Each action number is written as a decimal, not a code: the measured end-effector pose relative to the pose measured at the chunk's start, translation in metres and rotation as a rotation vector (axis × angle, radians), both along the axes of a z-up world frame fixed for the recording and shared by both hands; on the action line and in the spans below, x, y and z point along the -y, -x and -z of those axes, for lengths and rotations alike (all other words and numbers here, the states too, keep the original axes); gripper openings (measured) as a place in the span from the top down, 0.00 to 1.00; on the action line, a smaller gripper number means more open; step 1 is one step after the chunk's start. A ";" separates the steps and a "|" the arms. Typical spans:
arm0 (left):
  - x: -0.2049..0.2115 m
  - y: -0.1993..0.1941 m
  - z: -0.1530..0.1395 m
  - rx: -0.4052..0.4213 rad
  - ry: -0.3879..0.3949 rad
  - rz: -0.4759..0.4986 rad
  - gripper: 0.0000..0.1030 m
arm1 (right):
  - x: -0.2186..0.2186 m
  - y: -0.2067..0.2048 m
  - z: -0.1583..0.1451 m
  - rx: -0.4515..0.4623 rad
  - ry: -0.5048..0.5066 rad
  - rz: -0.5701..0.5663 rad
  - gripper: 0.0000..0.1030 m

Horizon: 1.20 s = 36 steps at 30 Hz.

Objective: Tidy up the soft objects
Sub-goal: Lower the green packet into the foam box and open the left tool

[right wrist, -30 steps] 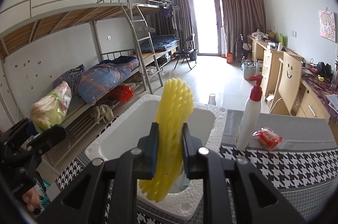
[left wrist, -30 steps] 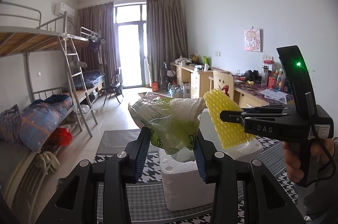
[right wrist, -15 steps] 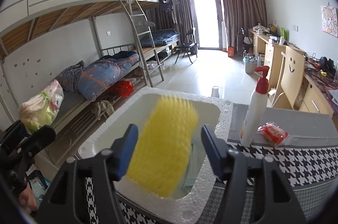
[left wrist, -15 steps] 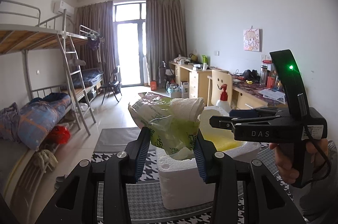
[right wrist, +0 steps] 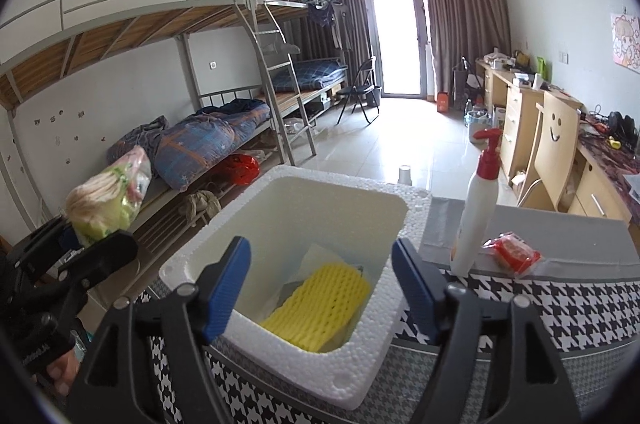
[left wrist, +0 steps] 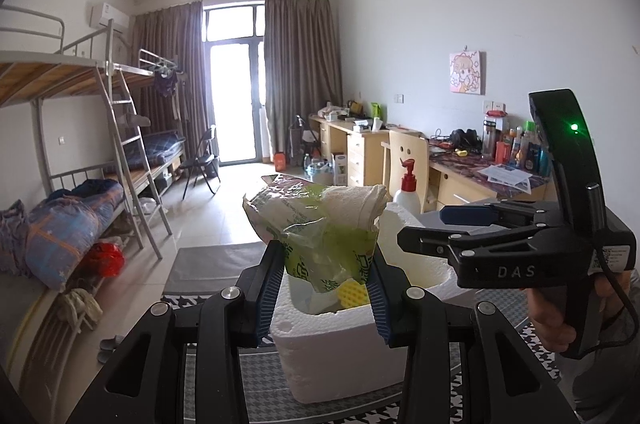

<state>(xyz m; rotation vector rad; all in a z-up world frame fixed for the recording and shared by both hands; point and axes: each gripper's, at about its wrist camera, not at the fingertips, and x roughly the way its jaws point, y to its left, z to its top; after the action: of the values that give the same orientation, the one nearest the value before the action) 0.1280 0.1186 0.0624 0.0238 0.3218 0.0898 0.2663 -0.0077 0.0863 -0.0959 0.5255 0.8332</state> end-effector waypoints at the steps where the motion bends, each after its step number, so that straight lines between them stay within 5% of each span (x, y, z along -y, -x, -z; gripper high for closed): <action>1: 0.001 -0.001 0.000 -0.001 0.001 0.003 0.59 | 0.001 0.001 0.000 0.006 0.002 -0.001 0.24; 12: 0.003 -0.010 -0.002 -0.003 -0.001 0.050 0.59 | 0.025 0.002 0.000 0.018 -0.028 0.028 0.09; 36: 0.008 -0.040 0.006 -0.079 0.026 0.124 0.59 | 0.060 0.006 0.006 0.057 -0.020 0.109 0.09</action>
<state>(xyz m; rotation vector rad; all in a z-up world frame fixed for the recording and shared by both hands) 0.1680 0.1110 0.0563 0.0216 0.3993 -0.0384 0.2606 -0.0675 0.0802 -0.0725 0.4644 0.7272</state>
